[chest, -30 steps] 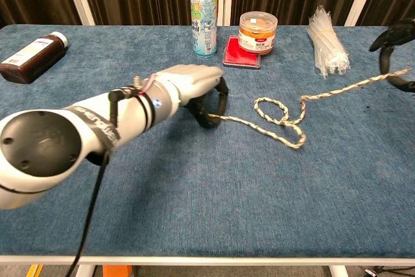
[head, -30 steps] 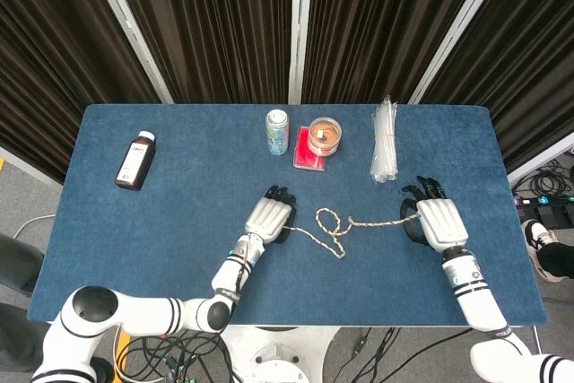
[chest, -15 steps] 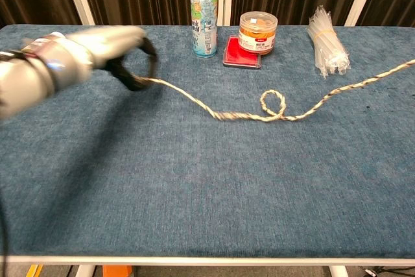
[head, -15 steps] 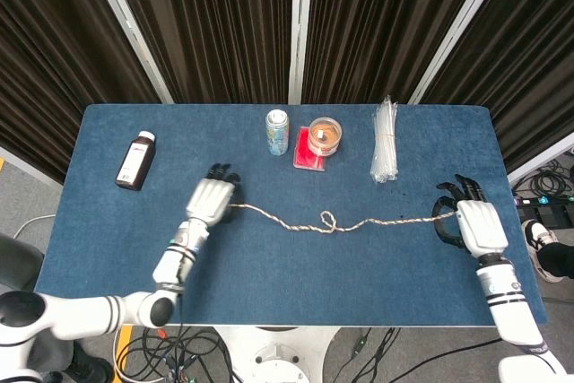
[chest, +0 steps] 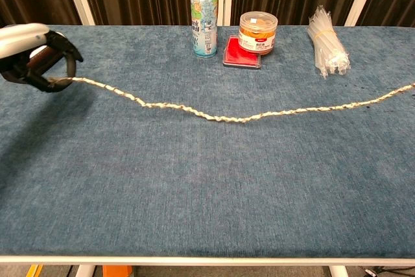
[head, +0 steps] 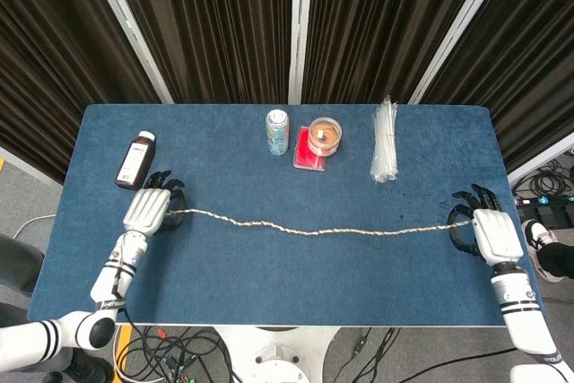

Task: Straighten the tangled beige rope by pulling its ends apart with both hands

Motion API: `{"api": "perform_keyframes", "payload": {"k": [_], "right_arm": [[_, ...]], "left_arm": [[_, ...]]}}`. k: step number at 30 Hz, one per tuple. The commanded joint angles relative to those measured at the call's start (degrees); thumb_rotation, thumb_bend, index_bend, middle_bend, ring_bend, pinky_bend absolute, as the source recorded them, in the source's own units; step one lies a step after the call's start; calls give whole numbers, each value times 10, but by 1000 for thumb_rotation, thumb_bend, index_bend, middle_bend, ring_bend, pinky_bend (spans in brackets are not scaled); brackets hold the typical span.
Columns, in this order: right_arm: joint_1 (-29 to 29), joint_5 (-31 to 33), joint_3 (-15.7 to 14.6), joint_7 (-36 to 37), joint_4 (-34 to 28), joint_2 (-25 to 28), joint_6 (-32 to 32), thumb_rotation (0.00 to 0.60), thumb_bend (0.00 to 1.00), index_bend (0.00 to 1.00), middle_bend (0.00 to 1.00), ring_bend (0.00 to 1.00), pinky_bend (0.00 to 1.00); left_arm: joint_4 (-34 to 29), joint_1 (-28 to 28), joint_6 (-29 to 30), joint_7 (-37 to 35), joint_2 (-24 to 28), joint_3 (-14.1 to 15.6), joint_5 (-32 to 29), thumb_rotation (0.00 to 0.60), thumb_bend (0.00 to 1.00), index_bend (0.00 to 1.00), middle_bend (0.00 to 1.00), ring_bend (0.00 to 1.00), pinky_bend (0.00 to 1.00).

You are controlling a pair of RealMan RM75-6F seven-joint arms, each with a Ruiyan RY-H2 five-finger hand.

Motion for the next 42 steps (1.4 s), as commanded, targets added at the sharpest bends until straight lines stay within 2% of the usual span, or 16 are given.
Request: {"api": "perform_keyframes", "payload": {"k": [1,12,27,32,35,41,42], "right_arm": [[-1,1,-4,-8,14,-11,-6,600,485,669,210,0,0],[-3,-2,-17,-41,93,-77,-15,600,485,667,210,0,0],[-2,-10,-13,-23,174,-149,-21,600,484,635,205,0,0],[-1,-8,-13,-25,196,-165,-27,600,484,548,182,0,0],[-4,-7,-14,-28,202,-172,-28,600,468,456,155,0,0],[-11,-5,-16,-35,202,-179,-27,600,365,208,93,0,0],[-13,-4,-16,-35,199,-179,-27,600,356,192,89,0,0]], "left_arm": [[17,11,-4,-19,-1,10,21,600,424,598,228,57,61],[86,32,-22,-63,-26,13,57,600,424,598,228,57,61],[143,44,-45,-86,-49,0,71,600,424,593,227,57,61],[157,48,-48,-85,-55,-2,74,600,424,568,222,57,61],[158,51,-49,-86,-57,-4,77,600,424,522,216,57,61],[158,53,-56,-84,-56,-3,84,600,398,329,169,57,61],[158,54,-55,-84,-57,-4,85,600,386,308,161,57,61]]}}
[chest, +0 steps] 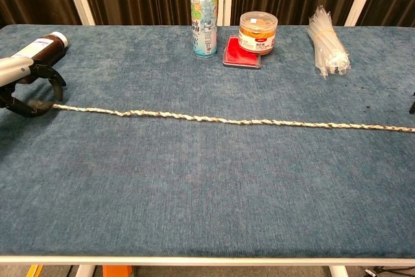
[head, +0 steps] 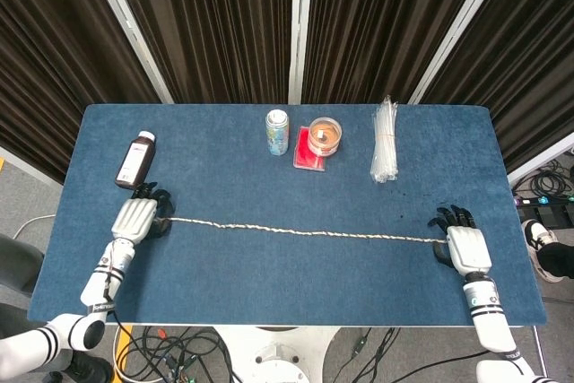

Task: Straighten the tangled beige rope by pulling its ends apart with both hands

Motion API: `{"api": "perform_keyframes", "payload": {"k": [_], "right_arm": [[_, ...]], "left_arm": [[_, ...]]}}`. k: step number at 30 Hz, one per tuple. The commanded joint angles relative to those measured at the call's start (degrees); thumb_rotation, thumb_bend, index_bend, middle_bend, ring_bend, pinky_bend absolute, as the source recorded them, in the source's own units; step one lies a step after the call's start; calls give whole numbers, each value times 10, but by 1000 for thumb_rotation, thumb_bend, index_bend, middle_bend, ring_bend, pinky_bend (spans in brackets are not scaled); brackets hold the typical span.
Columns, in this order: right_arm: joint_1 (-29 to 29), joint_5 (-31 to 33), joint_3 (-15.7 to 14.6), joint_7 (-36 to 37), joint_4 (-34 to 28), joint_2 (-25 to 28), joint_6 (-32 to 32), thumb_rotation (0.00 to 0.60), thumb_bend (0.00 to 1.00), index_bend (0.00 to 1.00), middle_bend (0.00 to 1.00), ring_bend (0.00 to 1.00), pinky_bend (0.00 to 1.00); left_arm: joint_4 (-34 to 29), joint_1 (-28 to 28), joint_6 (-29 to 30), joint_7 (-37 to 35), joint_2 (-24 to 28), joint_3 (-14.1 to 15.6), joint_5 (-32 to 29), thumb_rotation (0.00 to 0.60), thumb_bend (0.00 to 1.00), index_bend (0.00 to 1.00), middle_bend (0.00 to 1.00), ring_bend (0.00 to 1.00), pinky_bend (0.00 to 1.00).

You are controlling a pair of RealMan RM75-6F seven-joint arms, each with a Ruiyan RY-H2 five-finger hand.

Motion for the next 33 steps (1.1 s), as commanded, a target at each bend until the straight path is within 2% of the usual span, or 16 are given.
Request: {"api": "perform_keyframes", "payload": {"k": [1,6,8,14,18,22,27,33], "right_arm": [[-3,1,0,-1,-4,0,0,600,342,173,84,0,0],[-12,-7,5,-2,-33,19,25,600,288,37,55,0,0],[-17,-12,9,-3,-50,32,42,600,281,17,51,0,0],[-35,-38,15,13,-131,107,85,600,291,12,50,0,0],[-53,-62,11,36,-173,166,116,600,308,39,76,0,0],[-74,-80,2,40,-202,206,146,600,312,53,80,0,0],[-104,-94,-14,43,-239,241,177,600,313,66,80,0,0],[-127,-99,-25,35,-275,262,196,600,313,71,78,0,0]], "left_arm": [[-1,2,2,1,0,-1,3,600,372,286,152,57,61],[-30,14,27,-11,20,-4,23,600,299,154,85,47,61],[-48,21,43,-18,34,-4,34,600,254,134,71,33,61],[-117,61,121,-44,99,-9,65,600,160,145,74,29,61],[-144,105,190,-52,150,-22,59,600,157,185,94,30,61],[-169,149,239,-58,192,-16,60,600,157,227,138,68,61],[-197,206,307,-25,212,8,75,600,156,238,154,79,61],[-225,242,340,-2,214,26,92,600,156,245,154,80,61]]}}
